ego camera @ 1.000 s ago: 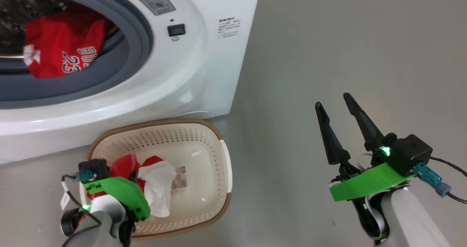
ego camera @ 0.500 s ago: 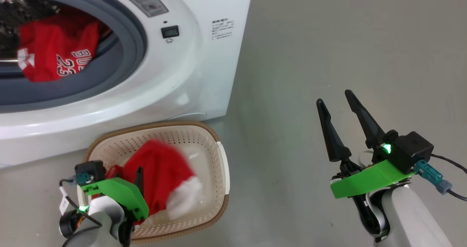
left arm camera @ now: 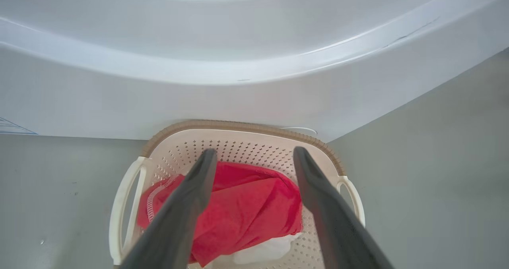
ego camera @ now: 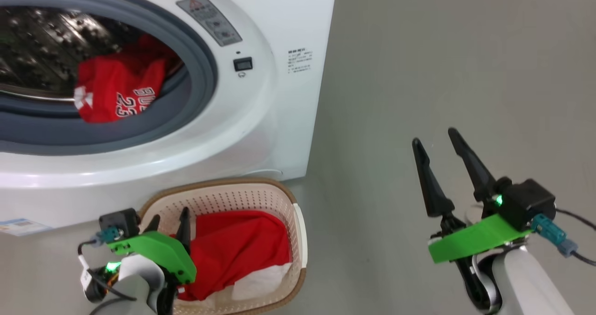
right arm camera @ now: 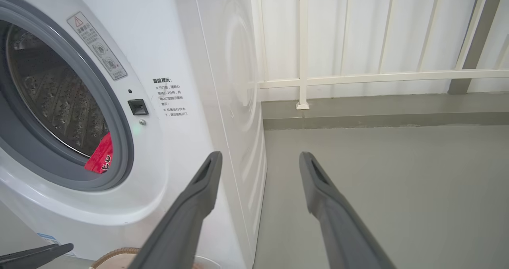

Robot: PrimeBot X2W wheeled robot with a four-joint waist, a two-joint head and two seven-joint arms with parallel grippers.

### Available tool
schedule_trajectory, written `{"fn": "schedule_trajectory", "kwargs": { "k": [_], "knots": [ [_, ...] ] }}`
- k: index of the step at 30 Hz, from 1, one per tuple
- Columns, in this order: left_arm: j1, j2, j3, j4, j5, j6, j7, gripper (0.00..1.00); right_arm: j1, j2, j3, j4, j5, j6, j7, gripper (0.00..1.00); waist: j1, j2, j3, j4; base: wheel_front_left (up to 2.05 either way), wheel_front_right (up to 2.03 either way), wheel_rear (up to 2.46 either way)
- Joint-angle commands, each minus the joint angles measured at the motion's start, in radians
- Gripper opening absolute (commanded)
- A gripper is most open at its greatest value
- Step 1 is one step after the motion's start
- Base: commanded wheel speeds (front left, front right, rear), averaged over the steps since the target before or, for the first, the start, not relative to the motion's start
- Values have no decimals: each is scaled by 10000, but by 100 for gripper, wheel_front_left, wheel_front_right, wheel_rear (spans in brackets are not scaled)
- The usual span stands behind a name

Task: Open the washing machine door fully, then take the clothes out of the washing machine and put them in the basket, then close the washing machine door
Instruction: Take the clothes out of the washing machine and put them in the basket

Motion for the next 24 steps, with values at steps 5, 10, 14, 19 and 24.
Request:
{"fn": "schedule_trajectory", "kwargs": {
  "k": [5,10,14,19,24],
  "knots": [
    [843,274,303,-819,-179,-110,-199,100,566,7,90,-52,-165,63,-63,100,0,0,-1099,384,0,0,0],
    [1975,501,653,-2560,178,-25,-204,100,1093,7,-90,-19,-174,63,-63,100,0,0,-1884,528,0,0,0],
    [2843,644,786,-3968,869,377,-204,100,1363,7,-208,-14,-191,63,-63,100,0,0,-2290,596,0,0,0],
    [3903,613,1123,-5753,1487,803,-205,100,1711,7,-375,-105,-219,63,-63,100,0,0,-2733,725,0,0,0],
    [4604,557,1420,-7143,1819,795,-205,100,1941,7,-469,-174,-248,63,-63,100,0,0,-2920,813,0,0,0]
  ]
}}
